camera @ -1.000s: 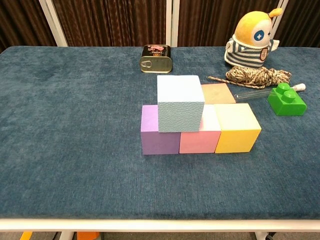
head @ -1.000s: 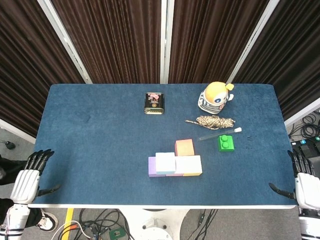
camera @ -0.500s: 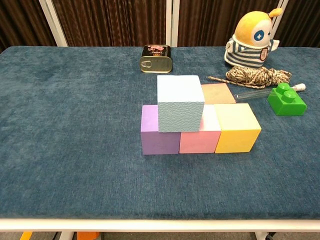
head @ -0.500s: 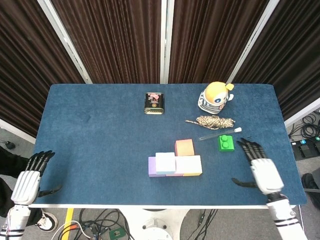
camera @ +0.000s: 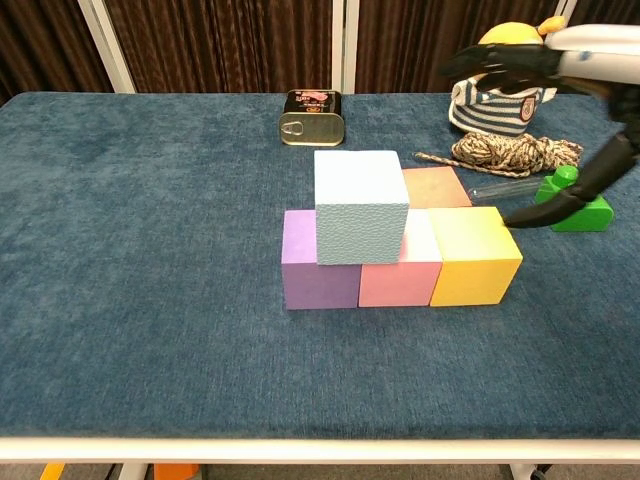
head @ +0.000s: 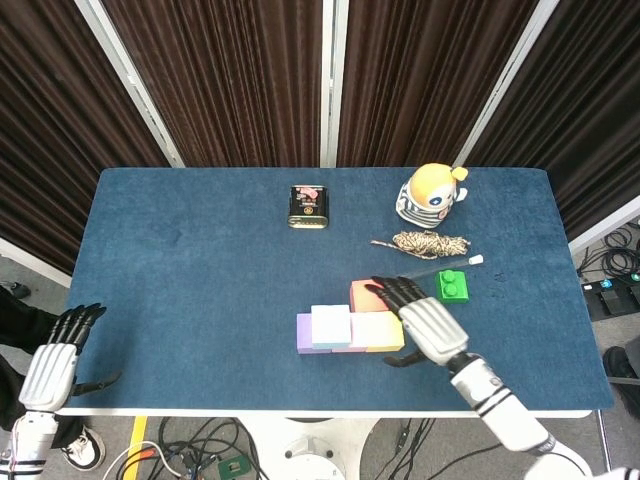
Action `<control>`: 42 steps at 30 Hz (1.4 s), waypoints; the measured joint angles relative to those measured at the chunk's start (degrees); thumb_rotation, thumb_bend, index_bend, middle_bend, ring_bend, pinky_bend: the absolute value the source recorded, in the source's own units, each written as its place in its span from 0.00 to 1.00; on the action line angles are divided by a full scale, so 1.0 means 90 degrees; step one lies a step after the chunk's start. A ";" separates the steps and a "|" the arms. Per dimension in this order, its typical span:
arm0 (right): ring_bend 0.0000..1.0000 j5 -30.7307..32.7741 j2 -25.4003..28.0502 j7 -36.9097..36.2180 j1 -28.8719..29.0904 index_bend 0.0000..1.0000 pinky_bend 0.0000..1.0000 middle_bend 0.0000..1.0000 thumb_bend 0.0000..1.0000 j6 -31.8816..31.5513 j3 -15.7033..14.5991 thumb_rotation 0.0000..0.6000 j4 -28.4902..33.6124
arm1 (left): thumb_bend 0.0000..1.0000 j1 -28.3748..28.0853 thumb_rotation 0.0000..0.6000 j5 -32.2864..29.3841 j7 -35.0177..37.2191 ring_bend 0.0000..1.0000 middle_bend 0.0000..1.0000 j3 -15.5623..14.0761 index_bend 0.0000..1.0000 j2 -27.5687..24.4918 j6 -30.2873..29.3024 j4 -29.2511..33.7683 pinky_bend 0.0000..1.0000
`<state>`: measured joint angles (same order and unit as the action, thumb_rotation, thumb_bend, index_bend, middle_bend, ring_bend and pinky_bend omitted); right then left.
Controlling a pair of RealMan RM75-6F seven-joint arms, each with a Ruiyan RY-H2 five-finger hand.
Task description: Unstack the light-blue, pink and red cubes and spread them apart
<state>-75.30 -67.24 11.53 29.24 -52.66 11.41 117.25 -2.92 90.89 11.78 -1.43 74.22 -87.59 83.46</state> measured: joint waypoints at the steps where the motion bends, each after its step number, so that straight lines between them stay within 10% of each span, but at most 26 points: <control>1: 0.00 0.0121 -0.0087 0.0076 0.0107 0.00 0.00 0.00 0.00 0.0064 0.0033 1.00 -0.0006 | 0.00 0.0005 1.00 0.0003 0.0008 0.00 0.07 0.0000 0.11 -0.0002 -0.0013 -0.0004 0.00; 9: 0.00 0.1181 -0.0841 0.1005 0.0978 0.00 0.00 0.05 0.00 0.0316 0.0198 1.00 -0.0206 | 0.00 0.0046 1.00 -0.0009 0.0104 0.00 0.07 -0.0004 0.11 -0.0037 -0.0057 -0.0052 0.00; 25: 0.04 0.2334 -0.1735 0.2245 0.1708 0.00 0.00 0.48 0.09 -0.0587 0.0134 1.00 -0.0494 | 0.00 0.0103 1.00 -0.0040 0.0277 0.00 0.07 0.0000 0.11 -0.0050 -0.0100 -0.0176 0.00; 42: 0.06 0.1683 -0.0184 0.1268 0.0651 0.00 0.00 0.53 0.10 -0.1691 -0.0068 1.00 -0.0231 | 0.00 0.0053 1.00 0.0011 0.0213 0.00 0.07 0.0007 0.11 -0.0051 -0.0049 -0.0118 0.00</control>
<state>-60.15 -68.90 22.94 35.10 -67.88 10.80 115.17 -2.44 90.99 13.70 -1.37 73.77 -88.03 82.40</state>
